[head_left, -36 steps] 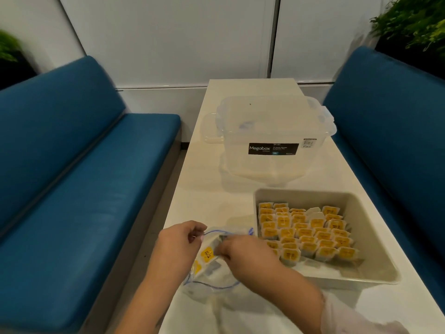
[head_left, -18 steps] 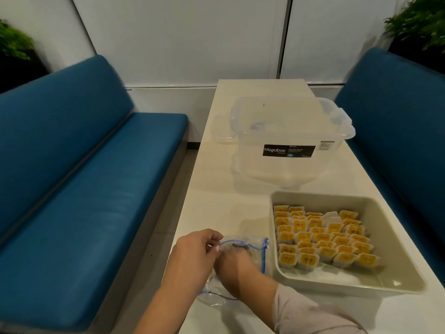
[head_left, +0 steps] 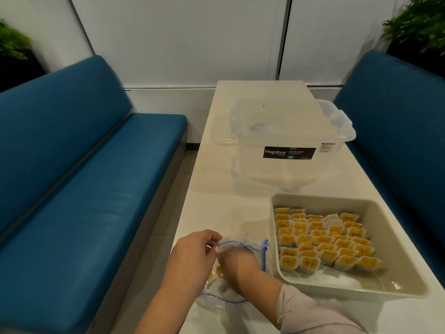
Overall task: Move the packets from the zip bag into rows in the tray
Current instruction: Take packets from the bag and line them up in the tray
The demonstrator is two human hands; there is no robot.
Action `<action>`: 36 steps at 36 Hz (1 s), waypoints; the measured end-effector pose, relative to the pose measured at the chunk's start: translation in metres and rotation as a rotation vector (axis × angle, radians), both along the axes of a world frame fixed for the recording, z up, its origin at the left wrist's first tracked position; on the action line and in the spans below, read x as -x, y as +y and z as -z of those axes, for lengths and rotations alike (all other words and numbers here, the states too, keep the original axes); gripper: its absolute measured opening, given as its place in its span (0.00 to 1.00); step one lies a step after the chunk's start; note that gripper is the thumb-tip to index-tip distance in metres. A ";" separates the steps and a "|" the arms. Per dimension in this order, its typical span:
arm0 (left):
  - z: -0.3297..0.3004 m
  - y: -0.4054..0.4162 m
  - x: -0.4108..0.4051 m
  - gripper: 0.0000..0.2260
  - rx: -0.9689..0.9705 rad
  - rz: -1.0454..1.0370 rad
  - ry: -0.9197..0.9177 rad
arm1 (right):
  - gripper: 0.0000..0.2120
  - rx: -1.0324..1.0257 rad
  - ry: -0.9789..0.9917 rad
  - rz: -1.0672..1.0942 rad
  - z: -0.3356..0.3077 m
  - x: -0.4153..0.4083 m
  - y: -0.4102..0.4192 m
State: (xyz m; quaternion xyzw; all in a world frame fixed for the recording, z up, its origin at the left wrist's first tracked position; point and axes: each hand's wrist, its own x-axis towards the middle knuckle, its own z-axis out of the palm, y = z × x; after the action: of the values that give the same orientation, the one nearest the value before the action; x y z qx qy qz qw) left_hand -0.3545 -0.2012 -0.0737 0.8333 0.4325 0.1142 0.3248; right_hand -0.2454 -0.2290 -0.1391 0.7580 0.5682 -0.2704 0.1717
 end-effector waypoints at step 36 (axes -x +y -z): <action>0.012 -0.007 -0.014 0.09 -0.045 -0.134 -0.025 | 0.13 -0.905 0.534 0.635 -0.117 -0.118 -0.153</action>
State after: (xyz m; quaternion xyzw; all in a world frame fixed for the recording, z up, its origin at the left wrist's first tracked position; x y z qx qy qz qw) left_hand -0.3405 -0.2084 -0.0861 0.8081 0.4804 0.1561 0.3029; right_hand -0.1270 -0.3817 -0.0222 0.7941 0.3963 -0.2209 -0.4044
